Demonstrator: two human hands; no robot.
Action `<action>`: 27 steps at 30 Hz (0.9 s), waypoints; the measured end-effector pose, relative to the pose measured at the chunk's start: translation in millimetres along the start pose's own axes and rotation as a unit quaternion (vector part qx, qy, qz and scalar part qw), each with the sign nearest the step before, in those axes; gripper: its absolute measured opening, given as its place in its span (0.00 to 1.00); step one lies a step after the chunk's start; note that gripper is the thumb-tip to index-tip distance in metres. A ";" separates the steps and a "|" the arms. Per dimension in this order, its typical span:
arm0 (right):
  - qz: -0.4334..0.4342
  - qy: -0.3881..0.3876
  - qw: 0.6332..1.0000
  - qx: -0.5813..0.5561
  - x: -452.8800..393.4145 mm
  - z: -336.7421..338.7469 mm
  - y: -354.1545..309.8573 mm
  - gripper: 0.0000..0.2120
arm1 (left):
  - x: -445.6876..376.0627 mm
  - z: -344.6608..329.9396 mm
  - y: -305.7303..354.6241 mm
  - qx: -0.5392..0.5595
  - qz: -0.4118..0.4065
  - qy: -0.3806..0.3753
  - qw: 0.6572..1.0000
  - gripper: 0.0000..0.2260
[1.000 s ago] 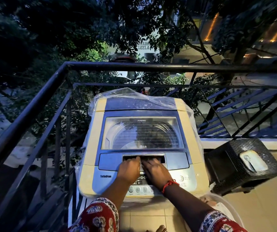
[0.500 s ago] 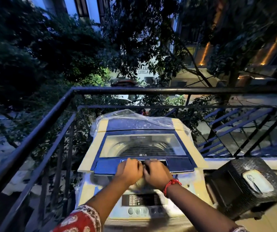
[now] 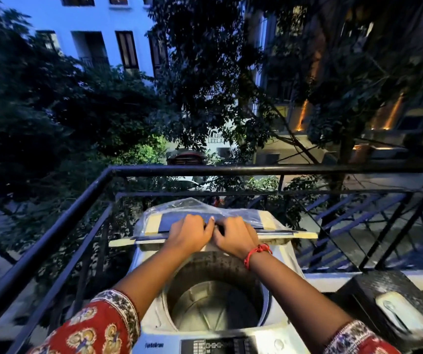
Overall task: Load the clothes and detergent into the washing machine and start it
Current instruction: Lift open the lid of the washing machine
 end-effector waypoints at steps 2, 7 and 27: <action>0.009 0.019 1.000 0.010 -13.1 5.4 -0.6 0.14 | -14.0 6.5 -0.5 -0.010 -0.007 0.007 1.000 0.27; 0.027 0.042 0.998 0.046 -46.8 18.6 -0.4 0.13 | -47.8 23.3 0.0 -0.027 -0.028 0.047 0.998 0.28; 0.012 0.048 0.997 0.061 -189.4 33.4 17.3 0.13 | -185.1 45.2 -15.8 -0.010 -0.046 0.079 0.996 0.25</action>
Point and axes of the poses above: each hand's wrist, its own x-axis away from the middle knuckle, its own z-axis out of the back of the hand, y = z × x, the point moved 1 cm from there along -x, towards the middle knuckle, and after that the axes turned 1 degree about -y, right-handed, at the moved point
